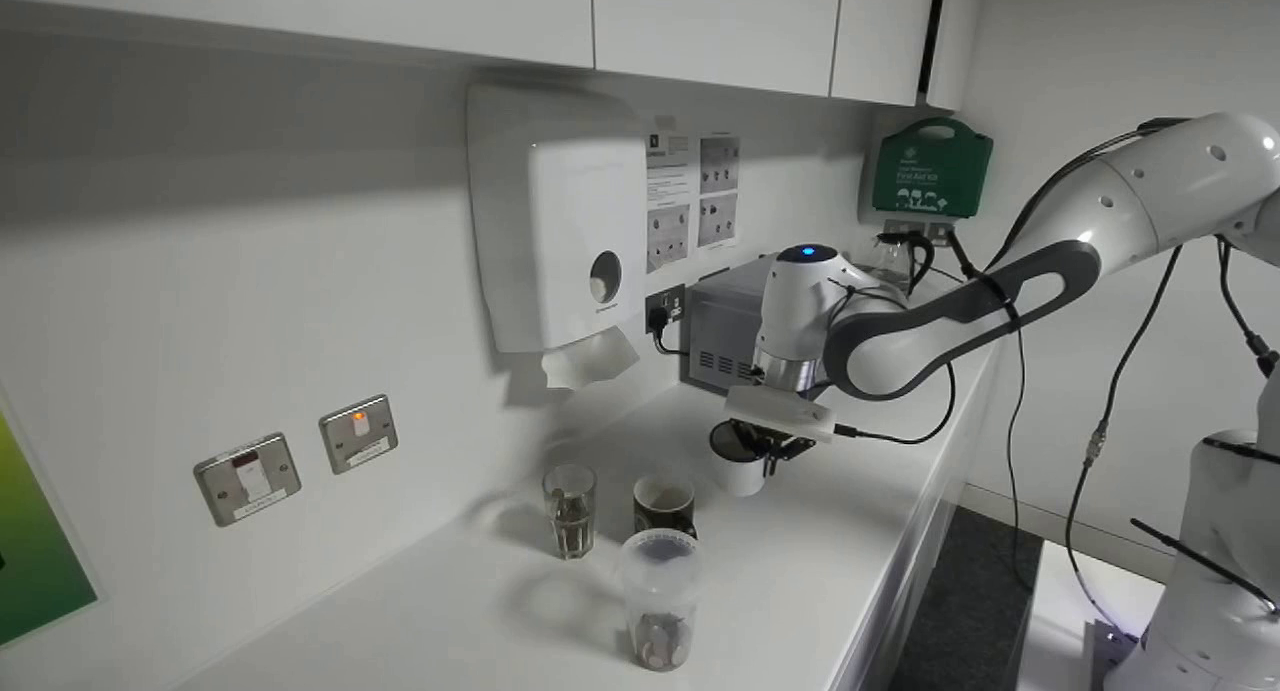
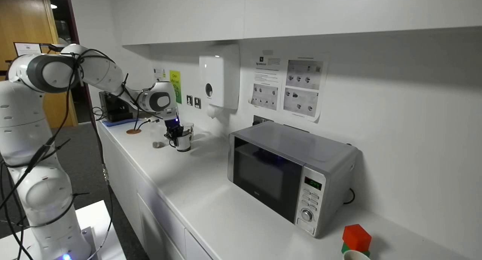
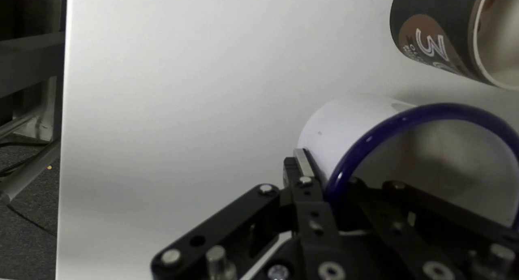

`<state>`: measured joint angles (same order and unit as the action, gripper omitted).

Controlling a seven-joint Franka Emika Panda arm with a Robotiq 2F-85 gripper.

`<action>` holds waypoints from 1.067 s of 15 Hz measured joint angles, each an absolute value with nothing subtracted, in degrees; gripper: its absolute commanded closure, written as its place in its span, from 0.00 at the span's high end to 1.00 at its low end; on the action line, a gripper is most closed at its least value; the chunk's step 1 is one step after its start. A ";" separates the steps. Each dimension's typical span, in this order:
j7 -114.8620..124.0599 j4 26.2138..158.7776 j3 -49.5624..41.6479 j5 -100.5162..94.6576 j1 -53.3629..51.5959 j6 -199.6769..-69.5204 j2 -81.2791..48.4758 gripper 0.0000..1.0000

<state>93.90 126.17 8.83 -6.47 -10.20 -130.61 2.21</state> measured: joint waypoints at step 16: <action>93.14 129.22 7.88 -6.48 -8.72 -136.12 0.88 0.02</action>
<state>93.14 129.22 7.88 -6.48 -8.72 -136.12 0.88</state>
